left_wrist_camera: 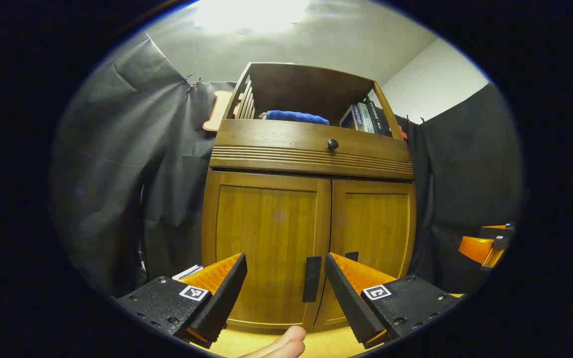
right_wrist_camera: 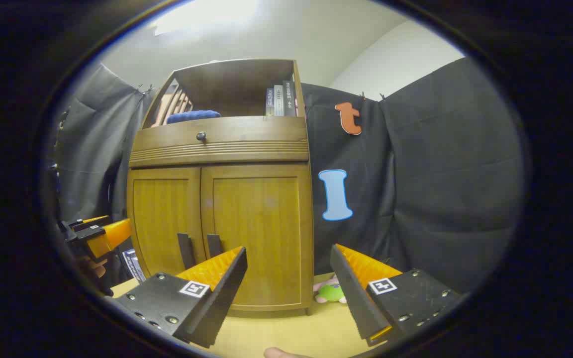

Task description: Open the right door of the double-door shoe cabinet with the right hand, and open the left door with the left hand.

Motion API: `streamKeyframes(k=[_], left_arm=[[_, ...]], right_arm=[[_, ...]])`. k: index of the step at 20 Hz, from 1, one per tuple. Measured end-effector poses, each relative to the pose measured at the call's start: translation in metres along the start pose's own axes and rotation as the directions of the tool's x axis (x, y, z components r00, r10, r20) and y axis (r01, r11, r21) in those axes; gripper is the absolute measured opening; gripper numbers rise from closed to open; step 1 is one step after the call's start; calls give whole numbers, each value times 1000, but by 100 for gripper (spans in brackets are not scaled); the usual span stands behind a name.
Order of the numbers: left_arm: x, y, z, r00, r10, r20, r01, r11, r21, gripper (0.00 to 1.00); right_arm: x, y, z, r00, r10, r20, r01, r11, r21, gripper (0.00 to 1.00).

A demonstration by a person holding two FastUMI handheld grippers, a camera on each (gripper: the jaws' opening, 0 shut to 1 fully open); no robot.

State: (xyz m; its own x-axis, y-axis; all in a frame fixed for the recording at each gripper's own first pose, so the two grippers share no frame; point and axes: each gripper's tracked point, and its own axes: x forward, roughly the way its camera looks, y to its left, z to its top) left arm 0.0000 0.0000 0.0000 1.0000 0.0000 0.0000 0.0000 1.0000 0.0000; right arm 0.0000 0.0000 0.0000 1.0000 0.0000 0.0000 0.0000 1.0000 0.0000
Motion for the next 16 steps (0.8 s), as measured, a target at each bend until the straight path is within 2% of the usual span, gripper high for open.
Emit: streamKeyframes(k=[7,9,16], left_arm=[[0,-3,-3,1000,-17,-16,17,1000,6,96],[0,-4,-1,999,-29,-16,29,1000,12,95],[-1,-2,-5,999,-36,-18,36,999,30,95]], right_arm=[[2,-1,10,999,-12,31,11,999,45,100],[3,5,15,999,5,45,-7,999,44,100],[32,22,10,999,15,48,-17,999,38,100]])
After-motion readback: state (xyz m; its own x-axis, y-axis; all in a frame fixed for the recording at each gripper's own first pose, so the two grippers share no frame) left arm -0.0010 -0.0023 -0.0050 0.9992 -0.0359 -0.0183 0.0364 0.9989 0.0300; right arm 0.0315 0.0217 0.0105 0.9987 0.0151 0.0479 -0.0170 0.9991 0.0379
